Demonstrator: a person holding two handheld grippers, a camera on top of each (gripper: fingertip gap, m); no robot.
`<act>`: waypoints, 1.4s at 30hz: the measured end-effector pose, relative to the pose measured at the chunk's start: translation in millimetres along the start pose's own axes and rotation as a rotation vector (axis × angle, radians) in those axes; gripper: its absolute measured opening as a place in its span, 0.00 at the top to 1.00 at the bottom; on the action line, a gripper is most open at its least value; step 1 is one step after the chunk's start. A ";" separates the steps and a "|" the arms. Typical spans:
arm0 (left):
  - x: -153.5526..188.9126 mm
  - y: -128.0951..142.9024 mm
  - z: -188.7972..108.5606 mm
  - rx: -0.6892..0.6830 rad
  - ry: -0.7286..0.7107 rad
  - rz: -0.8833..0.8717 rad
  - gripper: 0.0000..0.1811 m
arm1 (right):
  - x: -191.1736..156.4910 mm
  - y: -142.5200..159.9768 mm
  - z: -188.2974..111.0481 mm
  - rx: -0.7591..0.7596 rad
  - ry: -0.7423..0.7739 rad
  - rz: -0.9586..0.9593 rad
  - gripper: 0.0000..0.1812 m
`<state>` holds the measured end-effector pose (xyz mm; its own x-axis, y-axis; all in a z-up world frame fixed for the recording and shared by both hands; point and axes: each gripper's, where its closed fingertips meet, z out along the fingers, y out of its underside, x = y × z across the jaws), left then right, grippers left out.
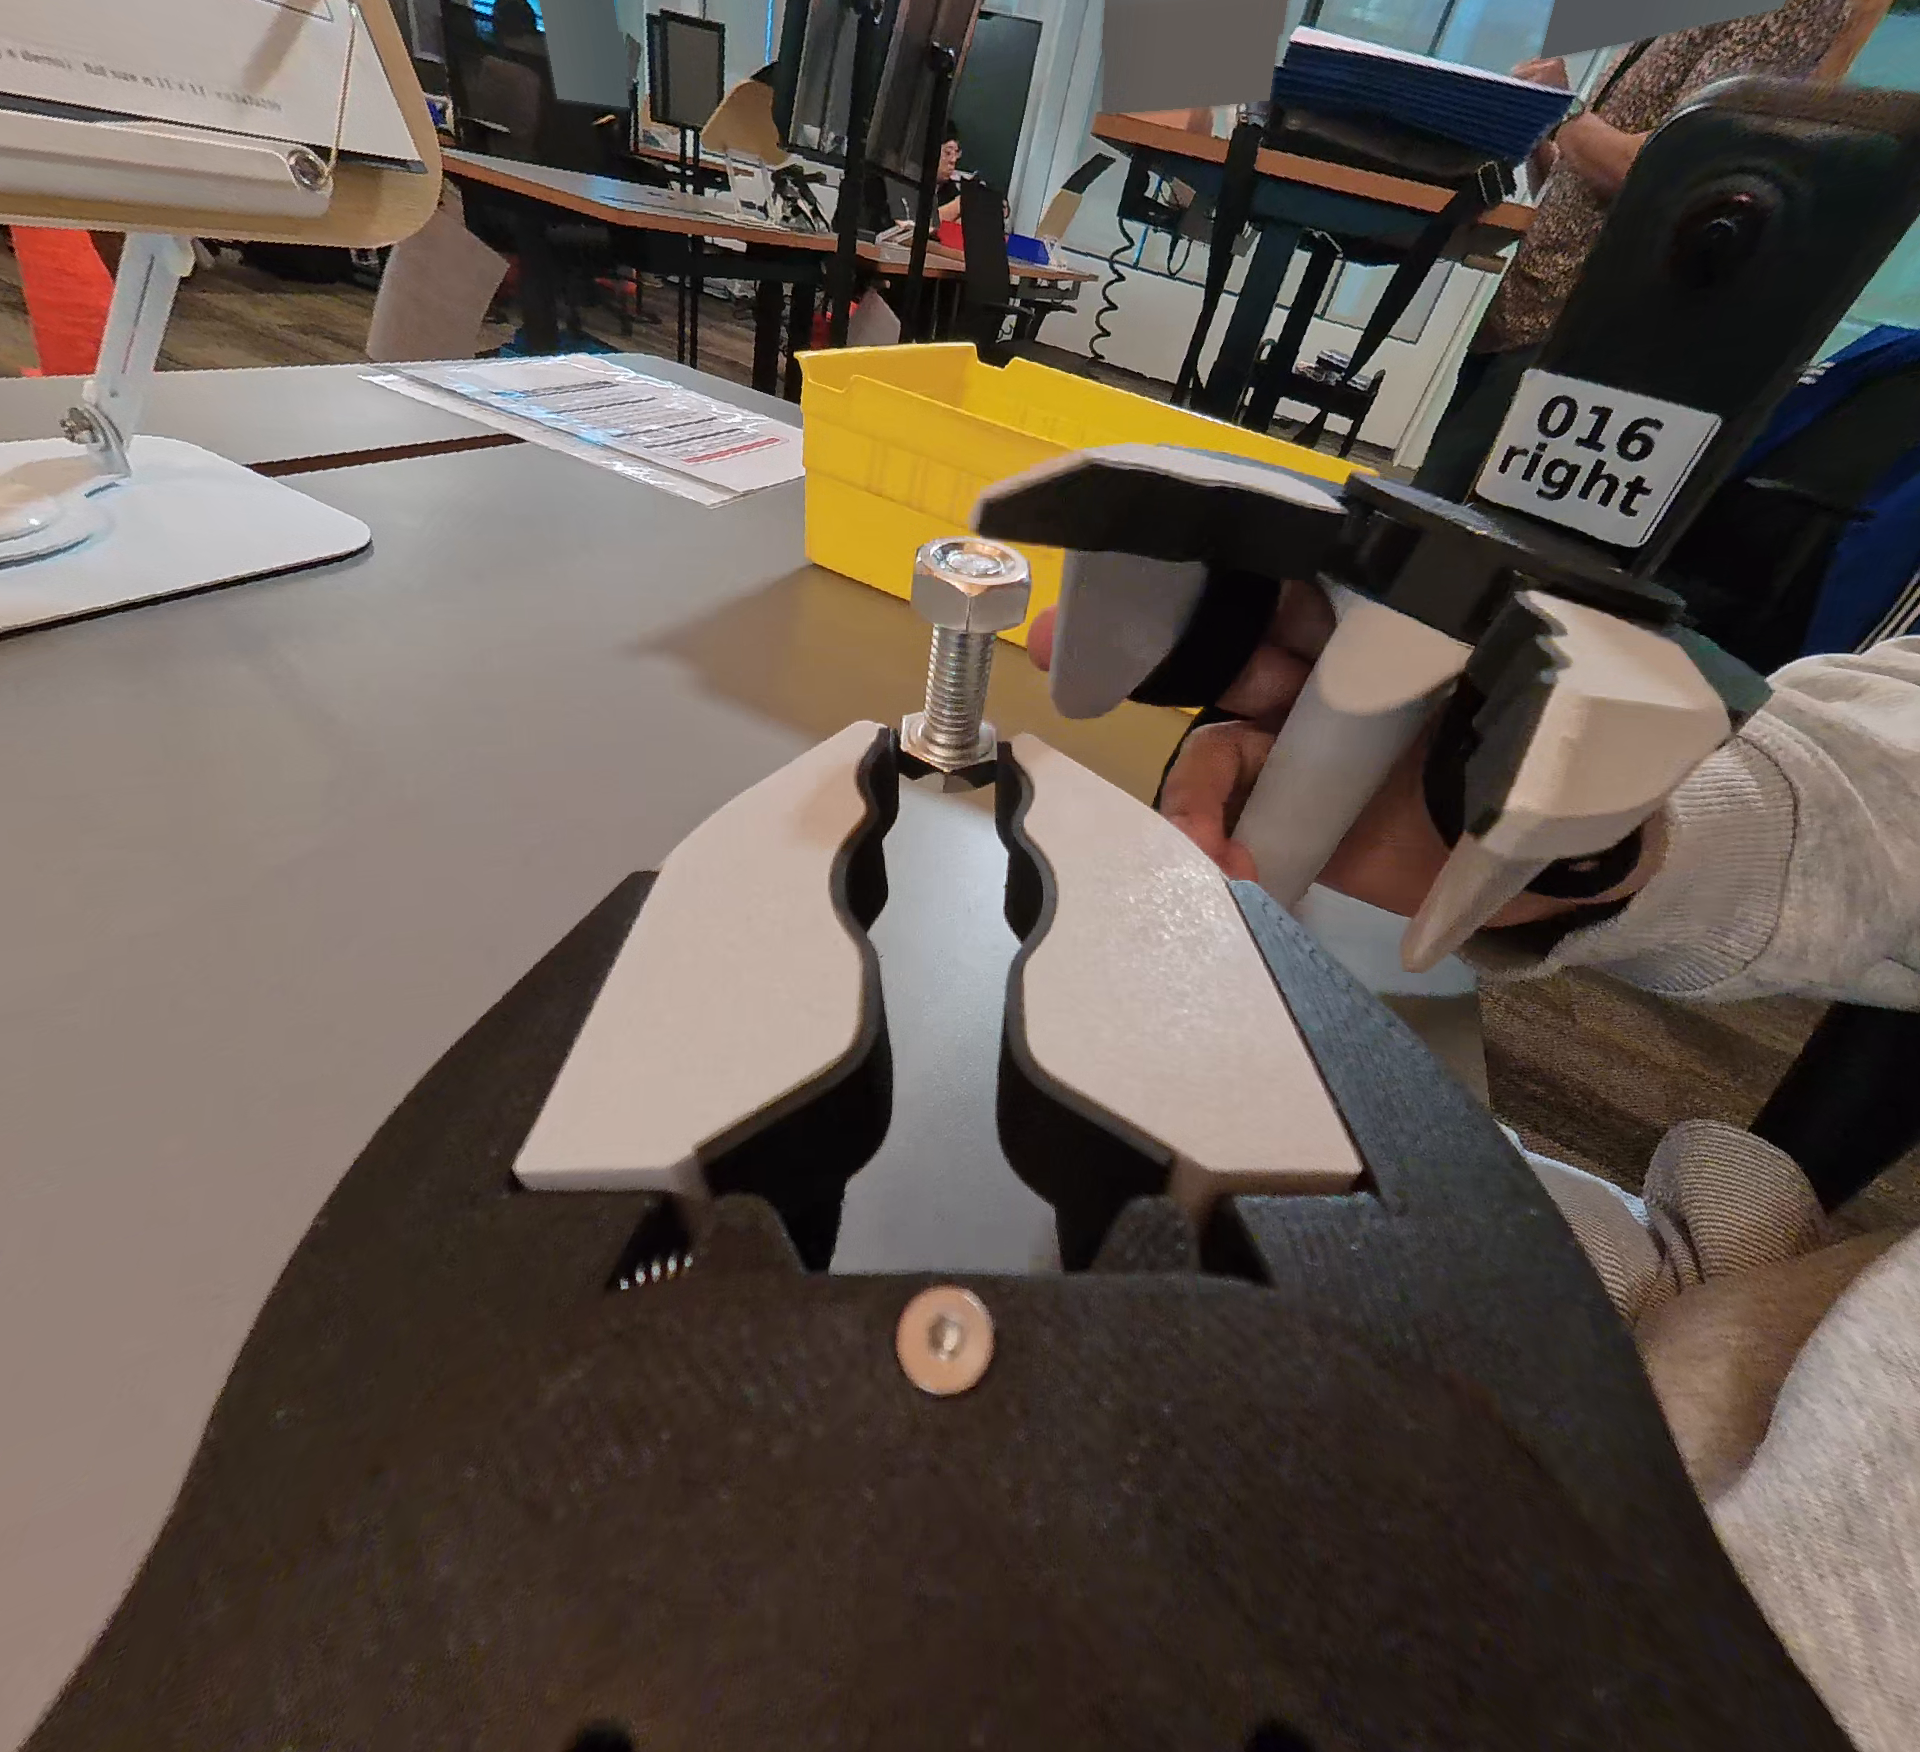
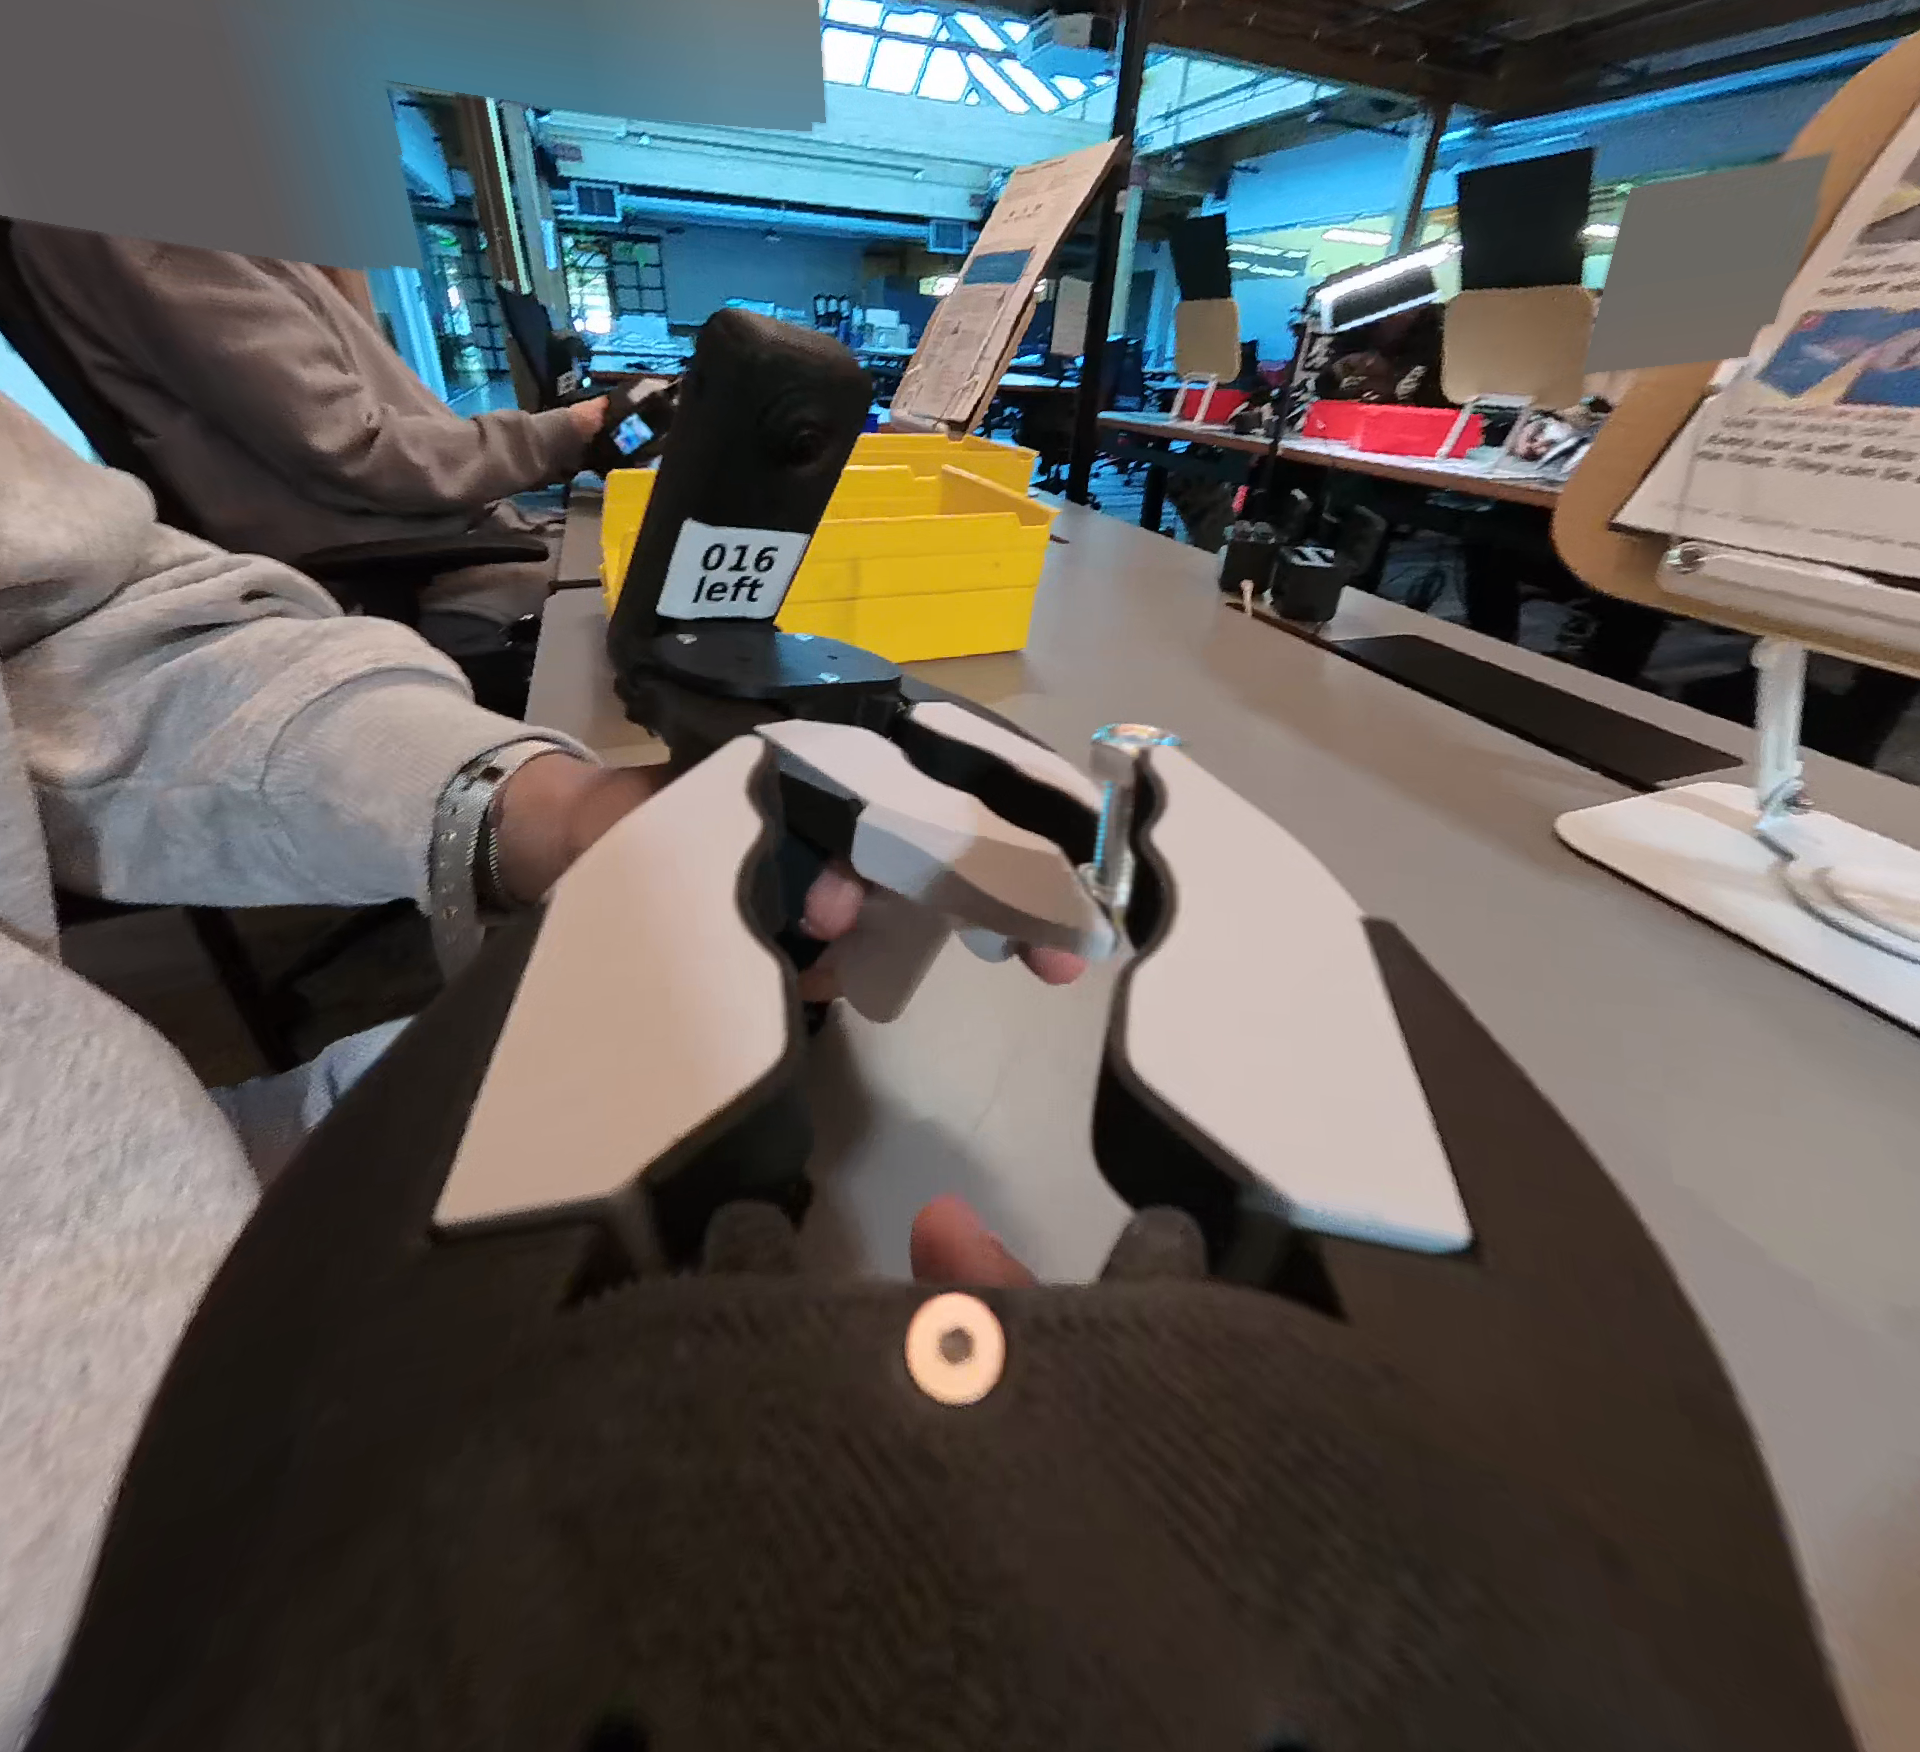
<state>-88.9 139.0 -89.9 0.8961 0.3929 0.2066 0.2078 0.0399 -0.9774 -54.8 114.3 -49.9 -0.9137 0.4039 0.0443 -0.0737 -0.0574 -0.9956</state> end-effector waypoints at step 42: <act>17.5 5.5 3.2 -0.045 0.064 0.103 0.90 | 23.8 19.1 -8.6 -0.056 0.029 0.131 0.95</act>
<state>-73.4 149.0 -91.7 0.9365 0.3331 0.1093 0.1296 -0.0391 -0.9908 -74.5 130.6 -68.5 -0.9020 0.4227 -0.0875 0.0684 -0.0600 -0.9958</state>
